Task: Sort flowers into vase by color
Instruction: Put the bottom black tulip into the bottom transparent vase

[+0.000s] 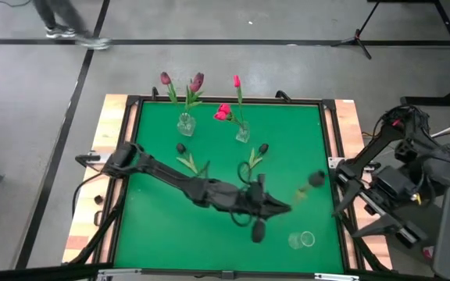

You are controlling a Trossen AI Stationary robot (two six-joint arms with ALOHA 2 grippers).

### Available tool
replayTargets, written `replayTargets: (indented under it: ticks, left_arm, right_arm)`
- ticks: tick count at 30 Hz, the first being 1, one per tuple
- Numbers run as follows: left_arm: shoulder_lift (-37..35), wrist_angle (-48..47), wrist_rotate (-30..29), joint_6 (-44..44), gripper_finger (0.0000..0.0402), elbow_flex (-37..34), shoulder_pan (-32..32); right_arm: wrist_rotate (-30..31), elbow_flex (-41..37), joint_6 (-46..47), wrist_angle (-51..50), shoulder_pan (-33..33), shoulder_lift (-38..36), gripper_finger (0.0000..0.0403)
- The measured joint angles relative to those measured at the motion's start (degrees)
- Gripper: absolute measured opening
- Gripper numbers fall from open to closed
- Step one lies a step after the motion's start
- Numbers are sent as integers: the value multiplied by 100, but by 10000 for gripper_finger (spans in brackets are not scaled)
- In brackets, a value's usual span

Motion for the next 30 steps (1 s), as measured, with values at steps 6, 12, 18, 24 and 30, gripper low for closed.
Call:
replayTargets:
  ticks: [6, 12, 18, 24, 30]
  left_arm:
    - [960, -21, -270, 1009, 1, 1274, -75]
    - [1305, 212, -314, 880, 1, 1583, -22]
    - [1327, 551, -352, -2, 1, 1586, 161]
    - [1329, 804, -128, -443, 1, 1588, 253]
    - [1514, 1417, -113, -462, 1, 1588, 206]
  right_arm:
    - [42, 0, 26, 80, 130, 2, 234]
    - [150, 0, 35, 85, 317, 9, 234]
    - [-326, 0, -679, 904, 343, 11, 234]
    - [-744, 5, -1453, 1603, 345, -208, 234]
    - [-621, 2, -1453, 1302, 327, -286, 234]
